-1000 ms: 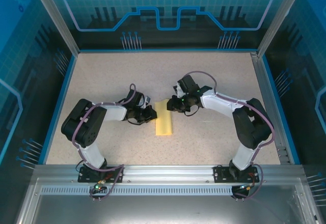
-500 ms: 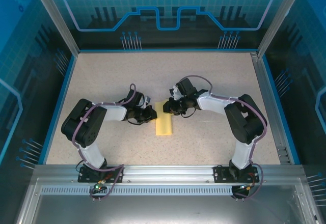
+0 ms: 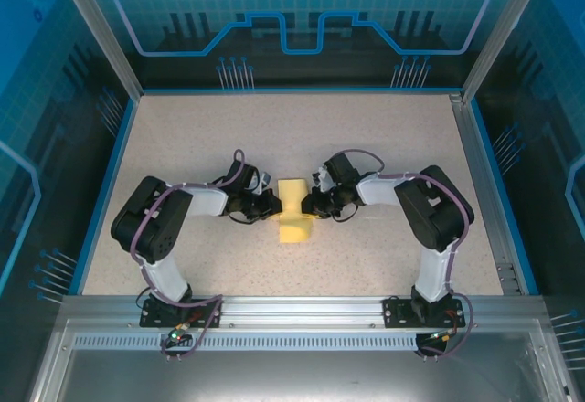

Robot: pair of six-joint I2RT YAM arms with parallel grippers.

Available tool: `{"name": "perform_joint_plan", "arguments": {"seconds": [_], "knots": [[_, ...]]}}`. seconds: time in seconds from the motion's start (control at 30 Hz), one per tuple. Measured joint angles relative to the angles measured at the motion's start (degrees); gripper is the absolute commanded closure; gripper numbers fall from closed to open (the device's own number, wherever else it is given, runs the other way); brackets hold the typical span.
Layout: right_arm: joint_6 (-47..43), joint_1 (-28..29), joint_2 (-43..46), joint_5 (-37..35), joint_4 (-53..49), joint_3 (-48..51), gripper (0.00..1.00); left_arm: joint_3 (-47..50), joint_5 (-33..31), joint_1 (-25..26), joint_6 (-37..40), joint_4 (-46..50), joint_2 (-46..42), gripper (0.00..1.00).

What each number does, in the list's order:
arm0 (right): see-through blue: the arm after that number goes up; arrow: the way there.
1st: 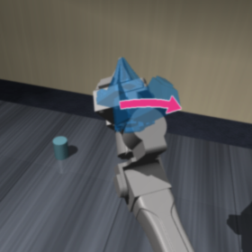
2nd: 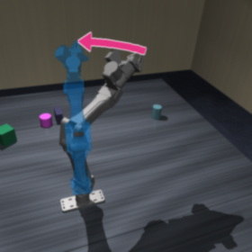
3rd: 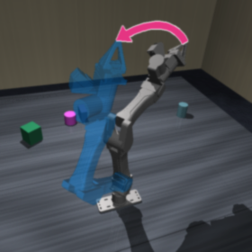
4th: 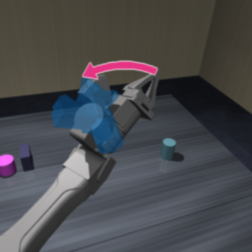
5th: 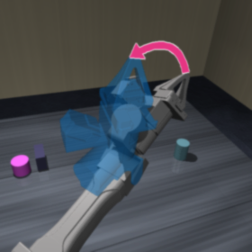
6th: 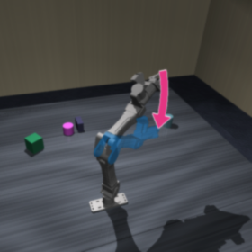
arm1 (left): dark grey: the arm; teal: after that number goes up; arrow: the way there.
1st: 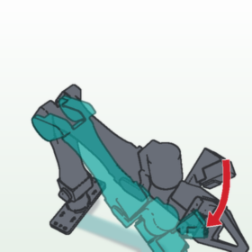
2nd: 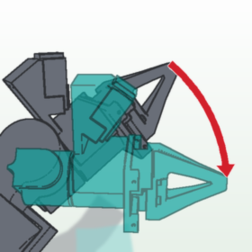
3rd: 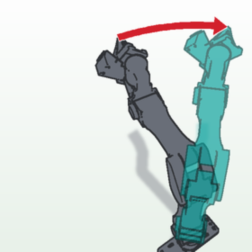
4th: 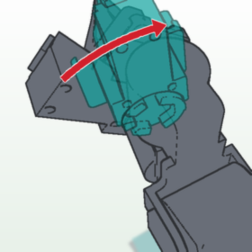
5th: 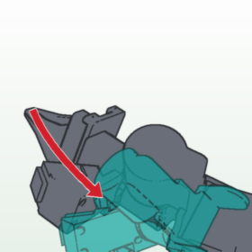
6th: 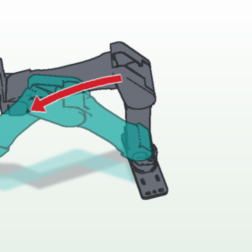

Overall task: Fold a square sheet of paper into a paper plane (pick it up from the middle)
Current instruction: Fold the square sheet of paper in half at the center of the table.

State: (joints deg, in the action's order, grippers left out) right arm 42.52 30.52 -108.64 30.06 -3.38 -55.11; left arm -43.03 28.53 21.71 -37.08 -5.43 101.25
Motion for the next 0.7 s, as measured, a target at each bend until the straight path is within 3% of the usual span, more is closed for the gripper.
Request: {"name": "perform_joint_plan", "arguments": {"seconds": [0.7], "knots": [[-1.64, 0.96, 5.99, 1.51, 1.77, 3.82, 0.83, 0.0, 0.26, -0.13, 0.2, -0.02, 0.07, 0.92]]}}
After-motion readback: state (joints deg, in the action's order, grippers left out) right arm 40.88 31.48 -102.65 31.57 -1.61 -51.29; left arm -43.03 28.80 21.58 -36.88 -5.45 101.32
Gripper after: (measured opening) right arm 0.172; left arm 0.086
